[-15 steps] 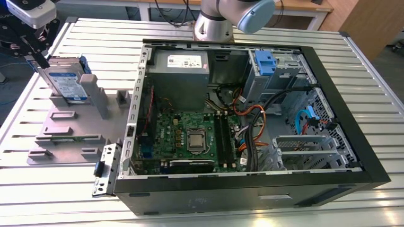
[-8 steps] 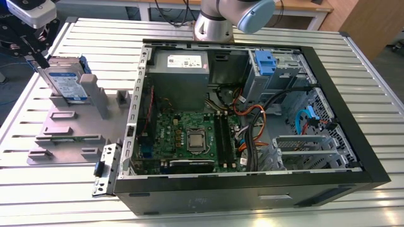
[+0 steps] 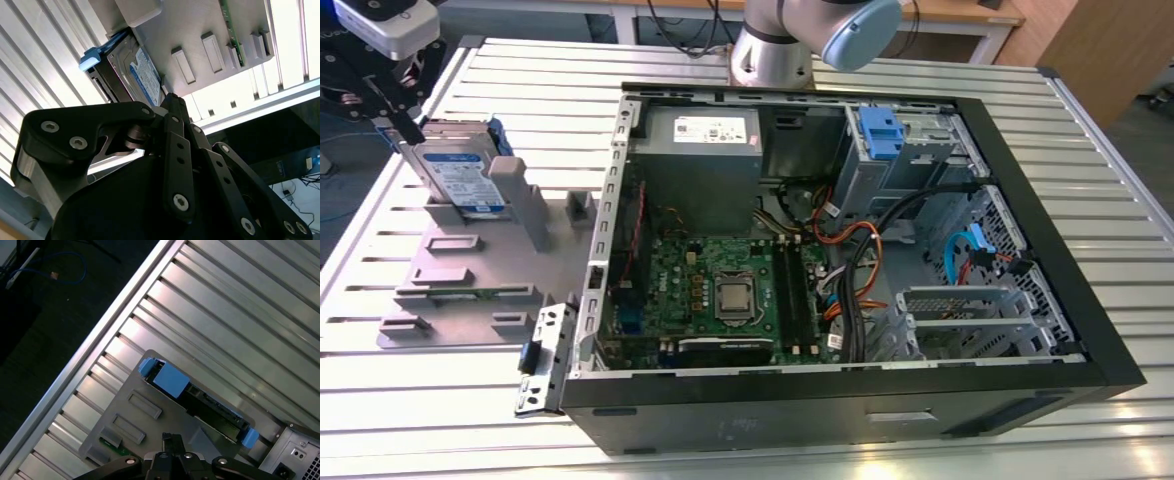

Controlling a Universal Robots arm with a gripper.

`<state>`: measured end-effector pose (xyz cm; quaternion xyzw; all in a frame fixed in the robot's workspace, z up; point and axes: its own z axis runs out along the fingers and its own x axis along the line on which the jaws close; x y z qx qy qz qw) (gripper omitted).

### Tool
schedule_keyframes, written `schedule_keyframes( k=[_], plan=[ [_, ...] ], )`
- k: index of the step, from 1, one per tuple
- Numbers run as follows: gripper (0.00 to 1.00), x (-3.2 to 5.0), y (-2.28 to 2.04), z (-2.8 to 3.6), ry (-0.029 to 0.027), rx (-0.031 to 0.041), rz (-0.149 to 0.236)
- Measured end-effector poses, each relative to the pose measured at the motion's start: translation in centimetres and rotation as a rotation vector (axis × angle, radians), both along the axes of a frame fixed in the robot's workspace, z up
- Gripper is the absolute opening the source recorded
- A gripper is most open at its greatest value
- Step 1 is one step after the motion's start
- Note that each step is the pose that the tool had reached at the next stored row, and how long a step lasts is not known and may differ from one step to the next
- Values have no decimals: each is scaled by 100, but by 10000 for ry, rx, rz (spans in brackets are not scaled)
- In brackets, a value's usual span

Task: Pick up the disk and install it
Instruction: 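Pick up the disk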

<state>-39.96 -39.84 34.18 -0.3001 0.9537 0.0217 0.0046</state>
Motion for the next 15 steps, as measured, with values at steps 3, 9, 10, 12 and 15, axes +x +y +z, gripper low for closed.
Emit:
schedule_keyframes(
  k=[3,9,10,12,15],
  plan=[
    [11,0,0,0,0,0,15],
    [11,0,0,0,0,0,45],
    [11,0,0,0,0,0,50],
    [11,0,0,0,0,0,60],
    [11,0,0,0,0,0,74]
  ],
)
